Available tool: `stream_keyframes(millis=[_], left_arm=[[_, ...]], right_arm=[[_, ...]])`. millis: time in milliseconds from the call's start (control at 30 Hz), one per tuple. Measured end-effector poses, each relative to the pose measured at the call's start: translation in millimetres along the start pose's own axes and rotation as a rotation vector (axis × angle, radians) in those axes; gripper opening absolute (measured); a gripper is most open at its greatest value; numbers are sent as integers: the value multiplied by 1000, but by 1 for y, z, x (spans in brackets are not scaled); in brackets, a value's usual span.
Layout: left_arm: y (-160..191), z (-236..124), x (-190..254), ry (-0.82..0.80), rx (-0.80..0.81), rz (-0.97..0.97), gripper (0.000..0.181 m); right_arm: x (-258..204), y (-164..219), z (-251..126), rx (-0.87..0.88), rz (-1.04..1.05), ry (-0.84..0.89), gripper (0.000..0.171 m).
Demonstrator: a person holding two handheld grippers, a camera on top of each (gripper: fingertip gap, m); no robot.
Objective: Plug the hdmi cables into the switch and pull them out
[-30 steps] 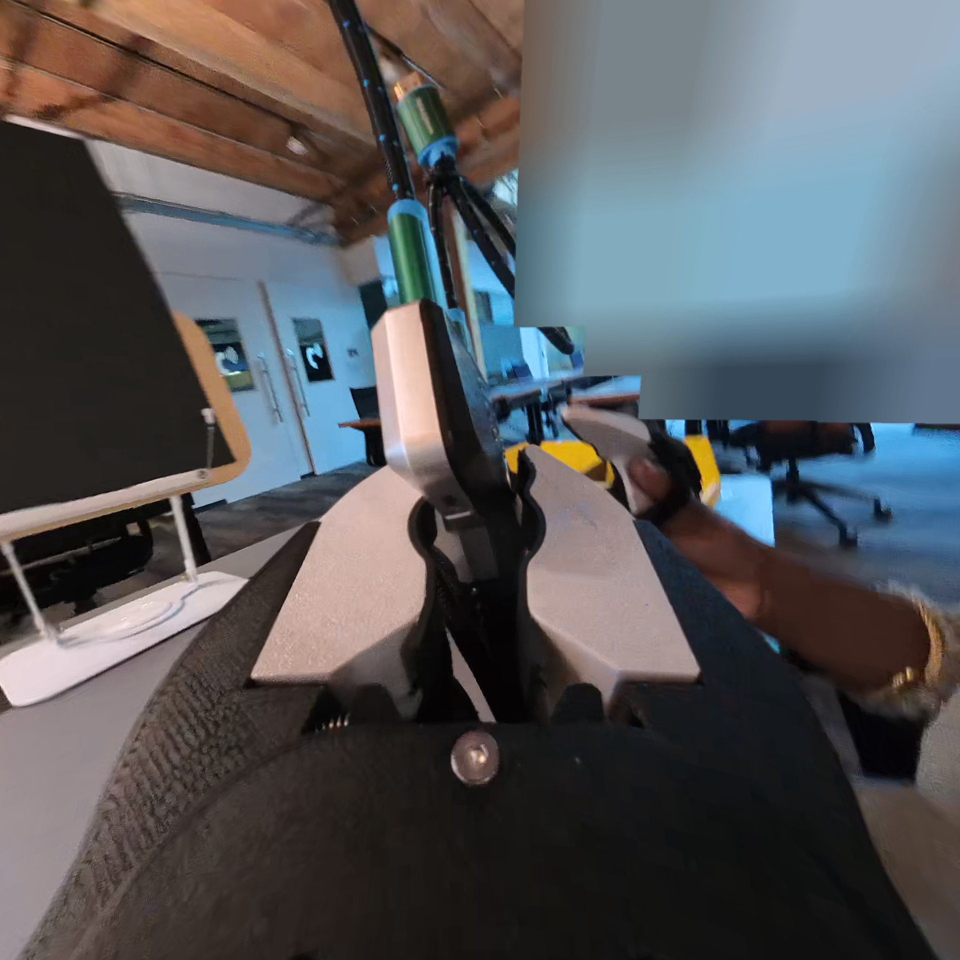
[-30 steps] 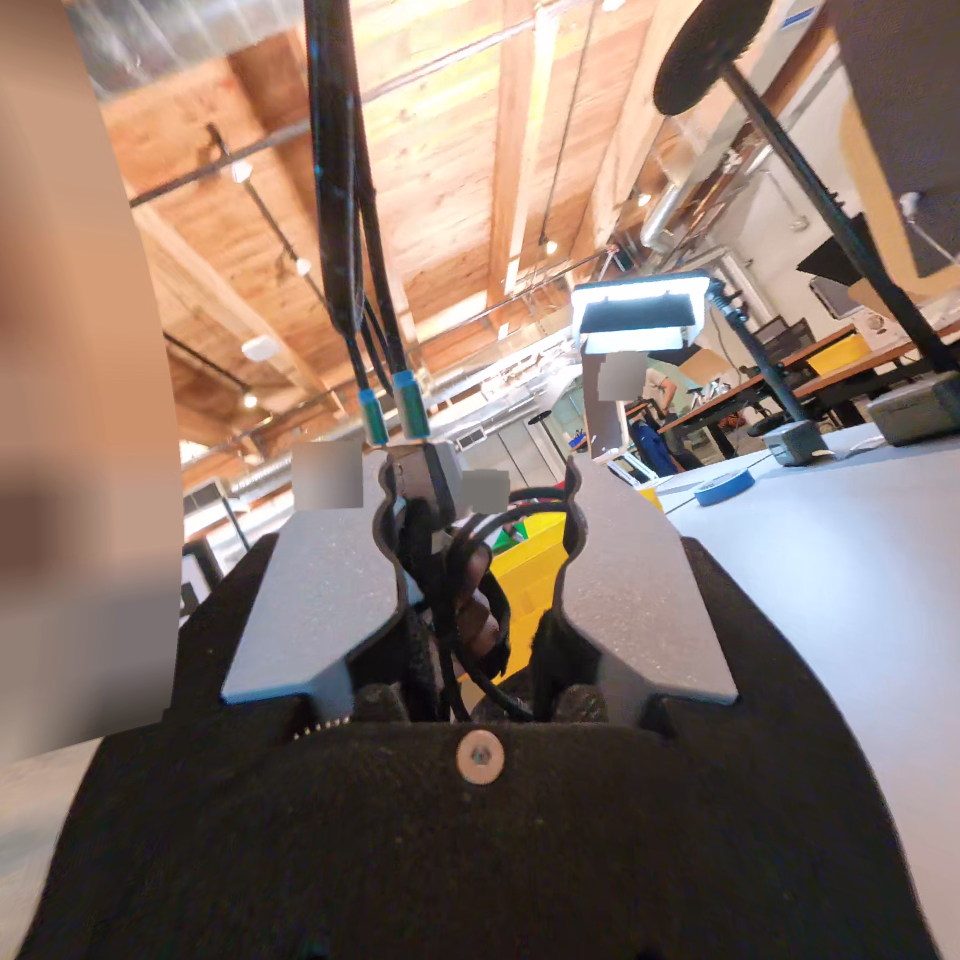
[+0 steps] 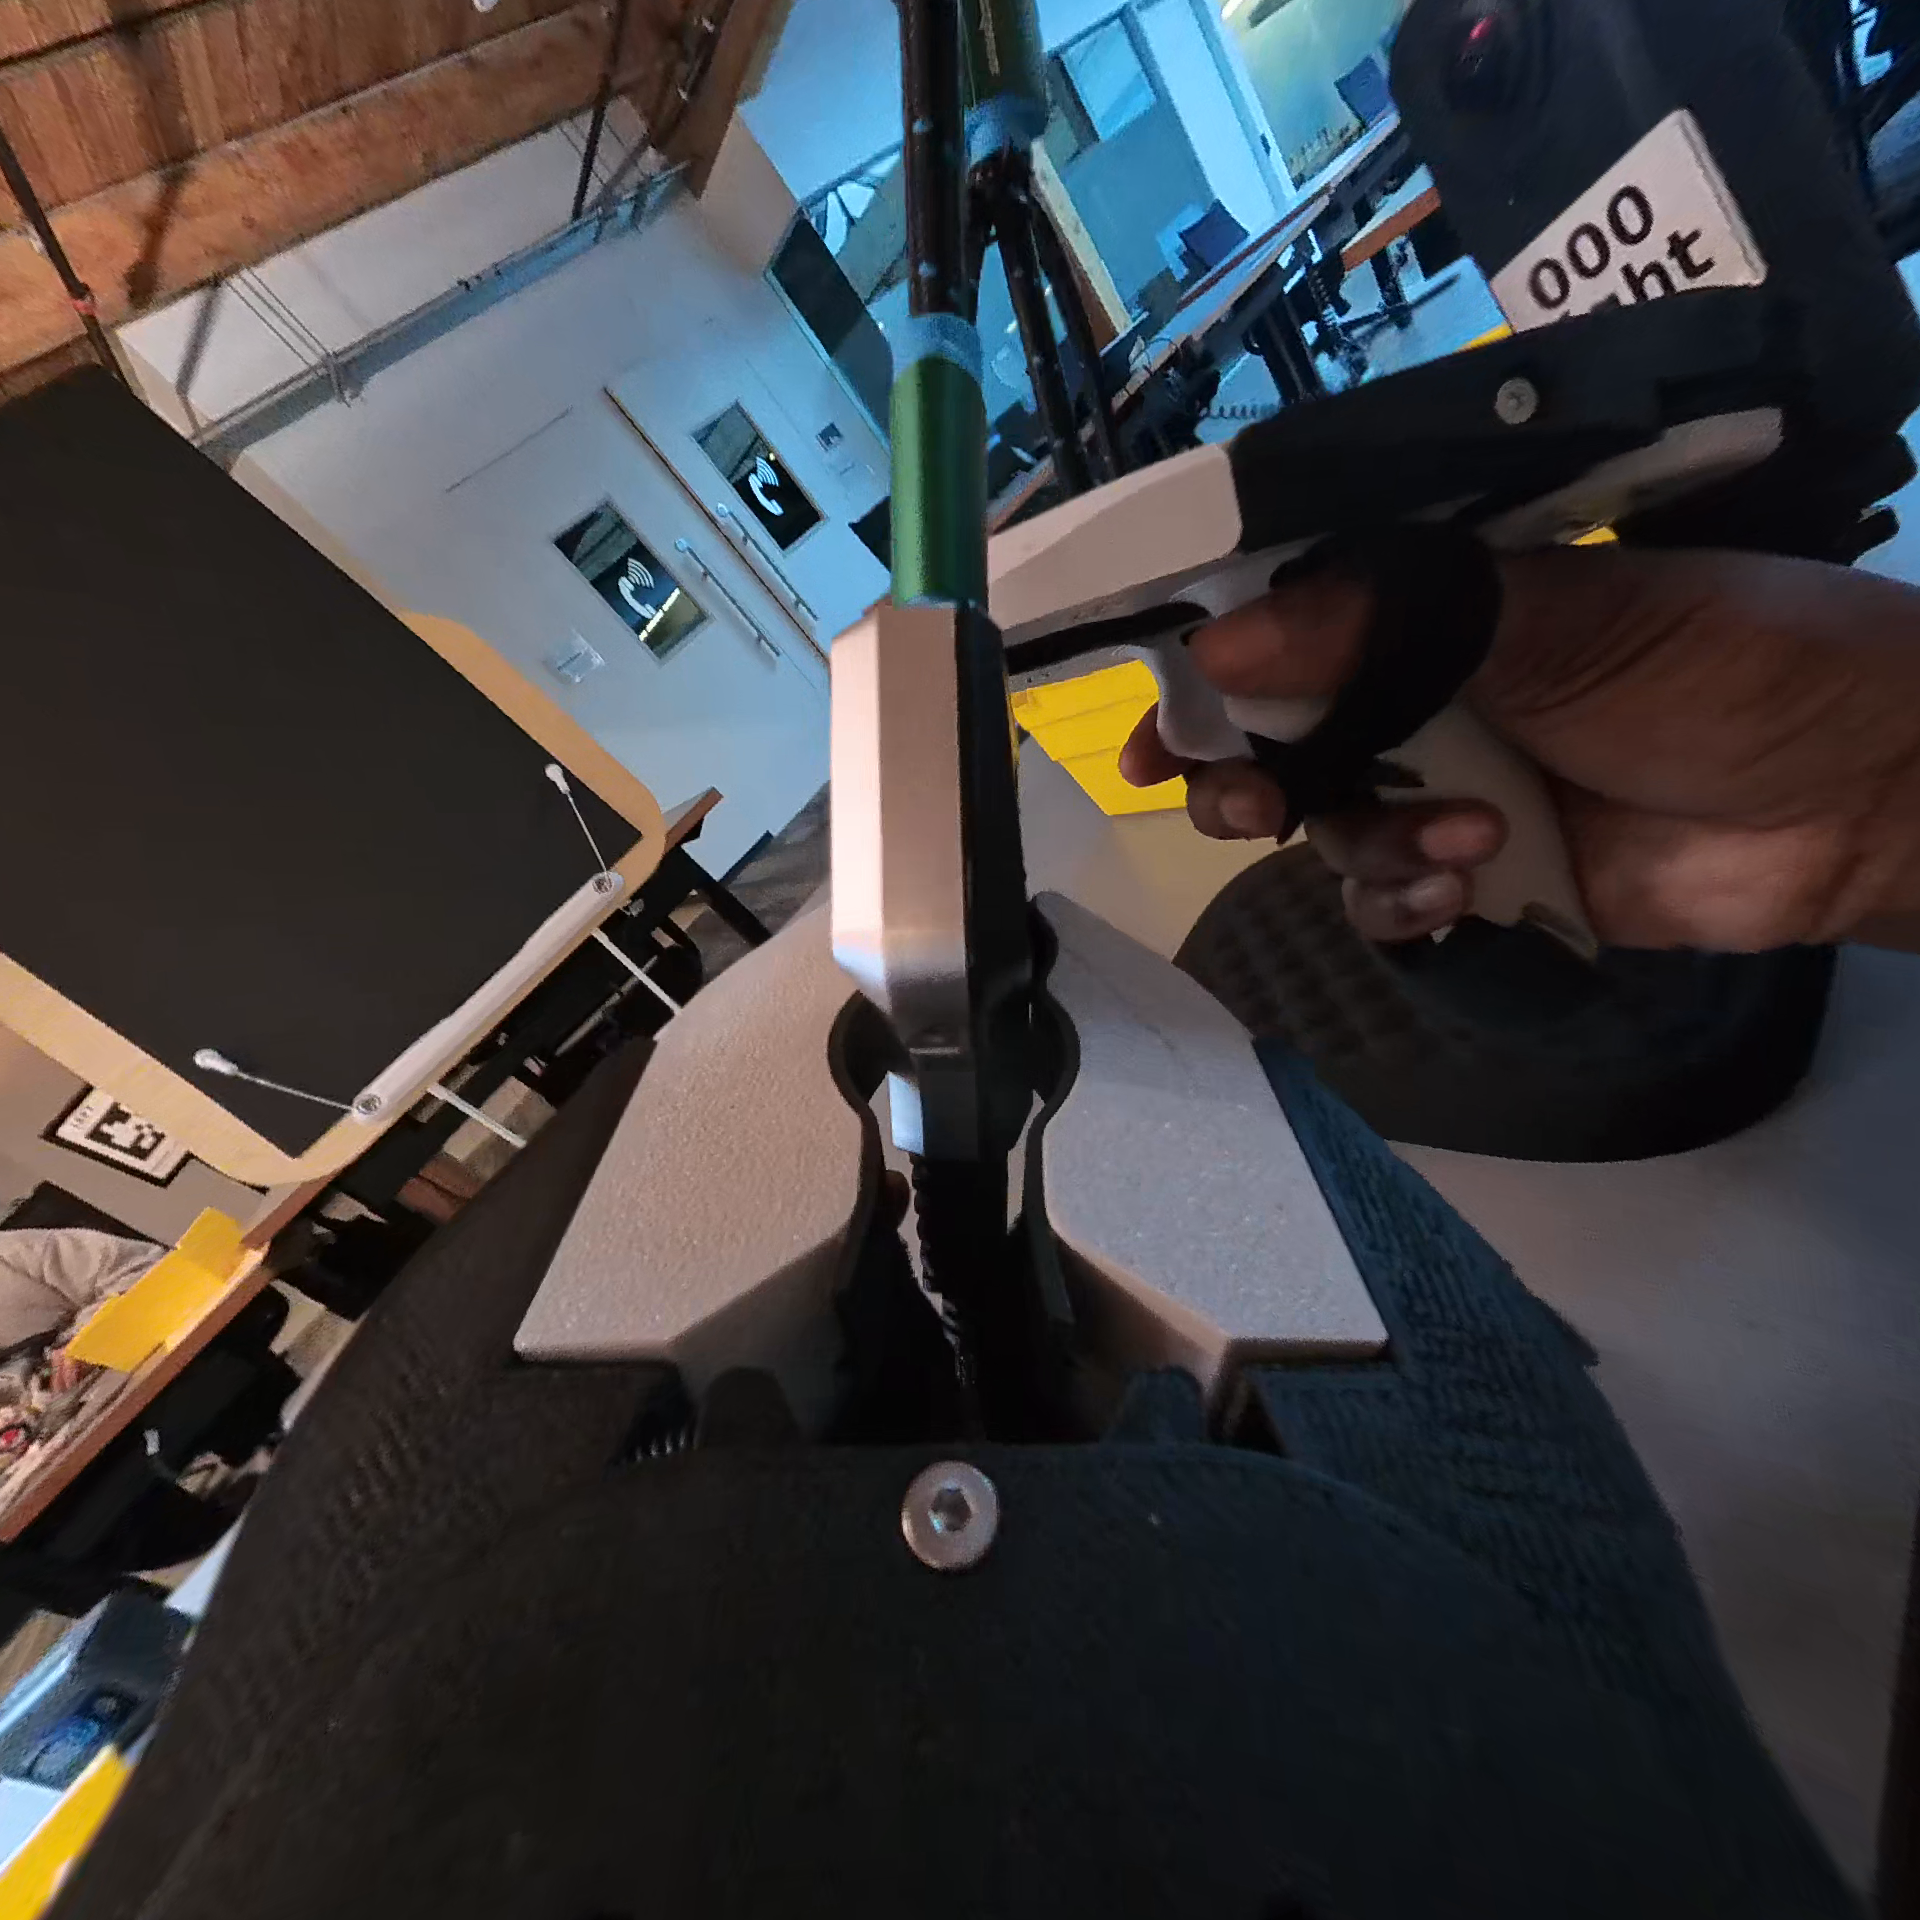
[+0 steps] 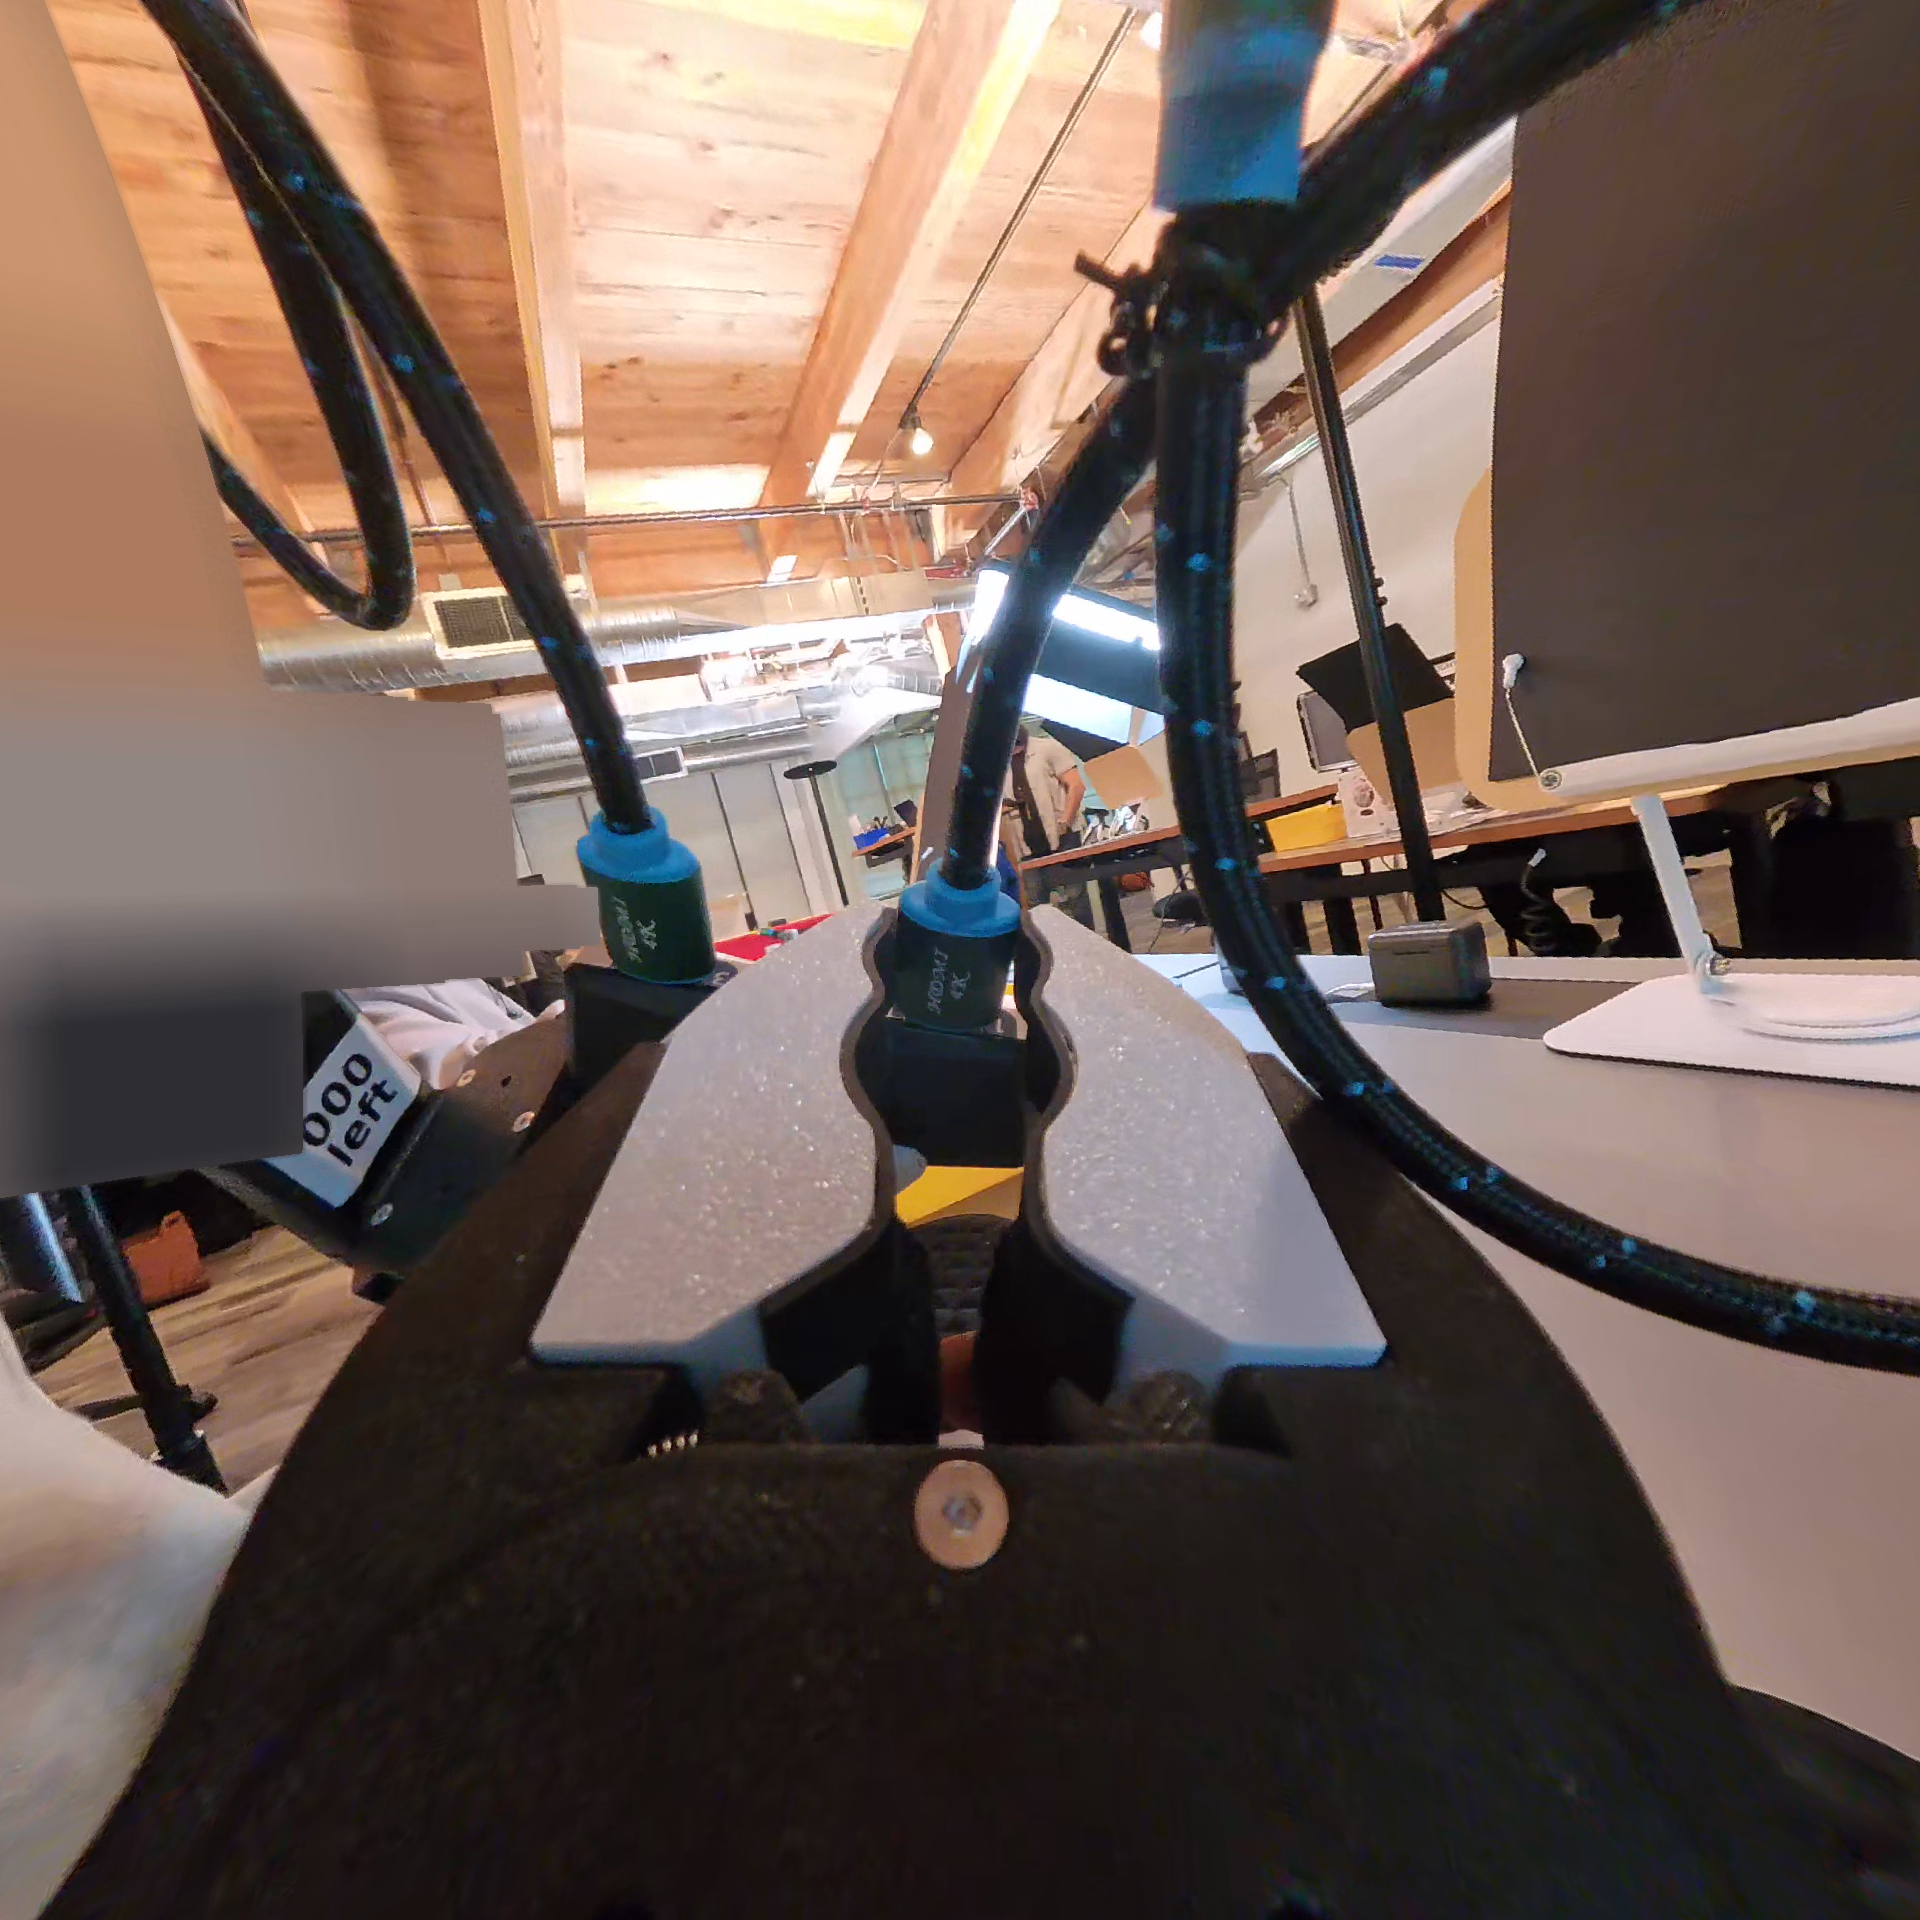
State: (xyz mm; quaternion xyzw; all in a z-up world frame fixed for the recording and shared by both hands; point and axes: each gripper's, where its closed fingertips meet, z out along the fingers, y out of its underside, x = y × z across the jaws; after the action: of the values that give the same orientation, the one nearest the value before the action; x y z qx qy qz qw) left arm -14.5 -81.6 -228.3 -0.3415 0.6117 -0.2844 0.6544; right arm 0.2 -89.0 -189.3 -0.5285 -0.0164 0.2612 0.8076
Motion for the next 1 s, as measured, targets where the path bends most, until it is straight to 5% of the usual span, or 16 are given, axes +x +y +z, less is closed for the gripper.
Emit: stream_keyframes(millis=[267, 433, 533, 667, 867, 1000], left_arm=[[17, 7, 11, 118, -58, -282, 23], [26, 11, 10, 63, -140, -164, 23], [34, 13, 14, 106, -163, -225, 23], [38, 12, 17, 166, -149, -315, 23], [48, 13, 19, 168, -161, -325, 23], [56, 18, 27, 201, -185, -355, 22]], right_arm=[[3, 5, 1, -106, -412, 157, 24], [14, 10, -2, -50, 19, 71, 20], [21, 17, -3, -77, -1, 98, 20], [21, 19, -1, -148, -293, 167, 23], [27, 17, -2, -103, -61, 132, 19], [36, 22, -8, -149, -139, 173, 15]])
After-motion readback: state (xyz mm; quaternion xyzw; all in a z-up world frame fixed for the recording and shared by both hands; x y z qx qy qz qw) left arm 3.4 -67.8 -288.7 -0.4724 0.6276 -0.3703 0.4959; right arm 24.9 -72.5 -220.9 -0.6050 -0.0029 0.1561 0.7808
